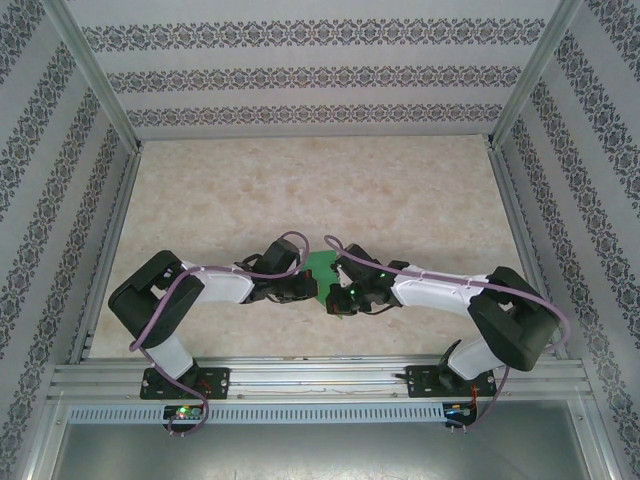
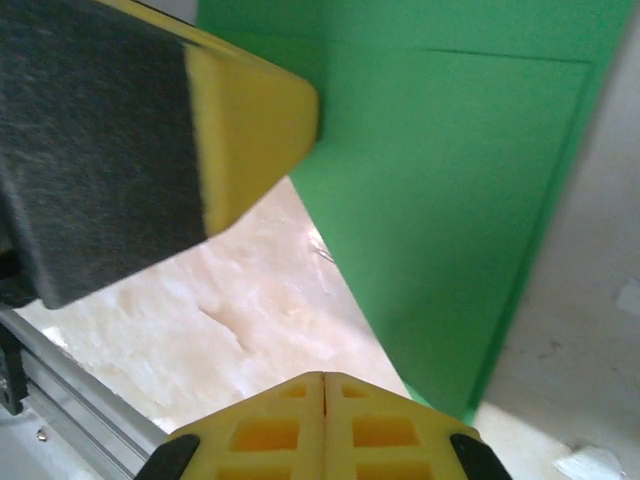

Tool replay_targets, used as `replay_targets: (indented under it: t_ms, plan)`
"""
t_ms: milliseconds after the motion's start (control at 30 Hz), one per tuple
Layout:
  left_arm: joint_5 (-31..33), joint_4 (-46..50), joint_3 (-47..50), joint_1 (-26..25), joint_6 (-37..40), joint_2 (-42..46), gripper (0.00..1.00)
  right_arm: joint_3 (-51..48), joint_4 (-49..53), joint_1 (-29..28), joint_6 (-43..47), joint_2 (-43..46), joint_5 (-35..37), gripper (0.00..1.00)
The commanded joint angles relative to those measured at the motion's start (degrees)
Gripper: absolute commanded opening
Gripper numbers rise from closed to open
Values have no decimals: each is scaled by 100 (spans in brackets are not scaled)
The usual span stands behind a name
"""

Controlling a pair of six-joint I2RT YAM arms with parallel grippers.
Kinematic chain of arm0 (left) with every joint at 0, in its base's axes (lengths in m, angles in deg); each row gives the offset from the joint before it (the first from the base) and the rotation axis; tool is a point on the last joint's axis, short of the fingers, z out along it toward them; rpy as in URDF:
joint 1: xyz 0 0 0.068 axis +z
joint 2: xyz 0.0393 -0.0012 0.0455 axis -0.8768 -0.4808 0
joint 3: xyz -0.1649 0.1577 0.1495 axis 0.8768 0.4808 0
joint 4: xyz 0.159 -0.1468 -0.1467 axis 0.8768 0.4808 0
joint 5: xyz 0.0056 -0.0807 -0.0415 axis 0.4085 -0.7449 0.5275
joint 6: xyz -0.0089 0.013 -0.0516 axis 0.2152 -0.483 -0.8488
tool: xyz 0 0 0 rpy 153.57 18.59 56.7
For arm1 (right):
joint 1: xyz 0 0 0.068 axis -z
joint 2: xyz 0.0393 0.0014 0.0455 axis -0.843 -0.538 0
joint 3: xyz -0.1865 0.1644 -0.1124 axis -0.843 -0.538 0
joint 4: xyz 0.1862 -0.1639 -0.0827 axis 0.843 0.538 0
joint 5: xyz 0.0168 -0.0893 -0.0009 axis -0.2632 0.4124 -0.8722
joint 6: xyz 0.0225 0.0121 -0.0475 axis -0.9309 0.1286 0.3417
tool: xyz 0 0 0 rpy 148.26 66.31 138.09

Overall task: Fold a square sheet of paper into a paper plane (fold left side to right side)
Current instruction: Third fold the triangle at the center of the table.

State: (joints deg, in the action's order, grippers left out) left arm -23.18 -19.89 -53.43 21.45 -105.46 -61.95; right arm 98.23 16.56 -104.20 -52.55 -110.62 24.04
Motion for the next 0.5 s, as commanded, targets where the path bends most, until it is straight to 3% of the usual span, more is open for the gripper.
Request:
replay_targets:
  t_ms: [0, 467]
  plan:
    - [365, 538, 86, -71, -80, -252, 0, 86, -311, -2, -122, -219, -114, 0]
    - [404, 603, 93, -70, -57, -191, 0, 523, -477, 138, -29, -799, 141, 0]
